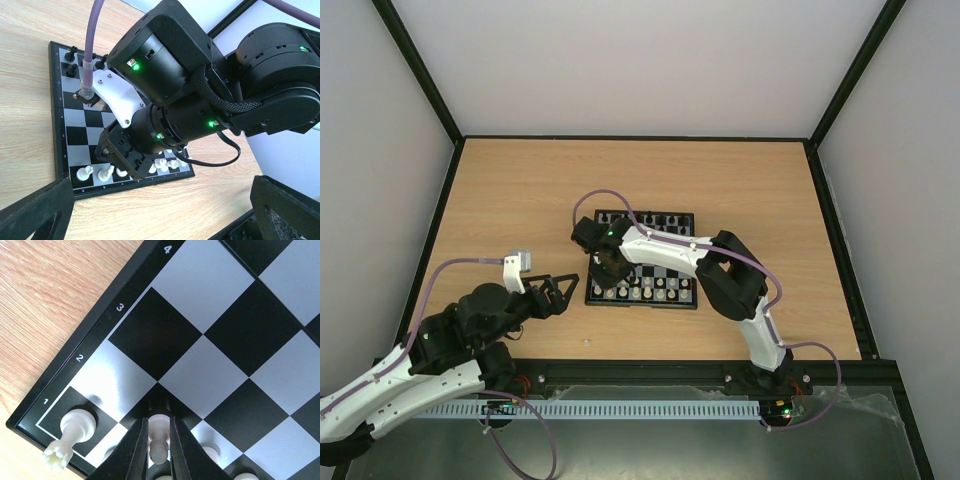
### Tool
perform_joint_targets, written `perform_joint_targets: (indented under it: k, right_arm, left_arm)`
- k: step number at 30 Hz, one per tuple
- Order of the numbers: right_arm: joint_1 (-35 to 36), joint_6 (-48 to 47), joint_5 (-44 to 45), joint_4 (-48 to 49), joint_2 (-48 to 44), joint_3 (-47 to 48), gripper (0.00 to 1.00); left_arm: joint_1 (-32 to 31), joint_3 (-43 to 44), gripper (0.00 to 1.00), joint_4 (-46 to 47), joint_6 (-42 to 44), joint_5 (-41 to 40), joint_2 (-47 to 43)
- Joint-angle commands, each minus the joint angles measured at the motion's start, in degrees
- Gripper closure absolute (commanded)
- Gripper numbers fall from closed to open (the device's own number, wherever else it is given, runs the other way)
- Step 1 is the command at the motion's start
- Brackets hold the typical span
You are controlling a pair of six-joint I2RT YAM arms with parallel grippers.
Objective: Set up the chess pieces on the board
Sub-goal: Place the chess piece on the chessboard.
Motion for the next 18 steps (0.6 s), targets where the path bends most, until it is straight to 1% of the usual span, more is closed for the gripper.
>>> perform_joint_targets:
  k: [1,9,13,15,18]
  right_arm:
    - [-0.4,-0.6,-0.3,-1.4,0.8,1.6,0.87]
    - [-0.8,-0.6,-0.6,-0.9,0.5,1.7,0.86]
    - [-0.8,-0.3,-0.3,-0.6,-0.7,1.7,0.79]
    - [-0.8,-0.1,-0.2,-0.4,-1.7,1.5,0.71]
    - [-0.8,0.5,0.3,-0.1,-4.3,0.9,0.63]
  left_arm:
    - [0.2,0.5,0.01,0.6,0.6,-0.6,-0.3]
    - [0.2,0.5,0.01,0.6,0.6,-0.6,-0.3]
    - [0.2,0.5,0.01,0.7,0.6,-0.7,-0.3]
    - [0.2,0.5,0.01,0.6,0.7,-0.7,-0.1]
    - [0.2,0.7,0.01,0.4,0.6,-0.9,0.2]
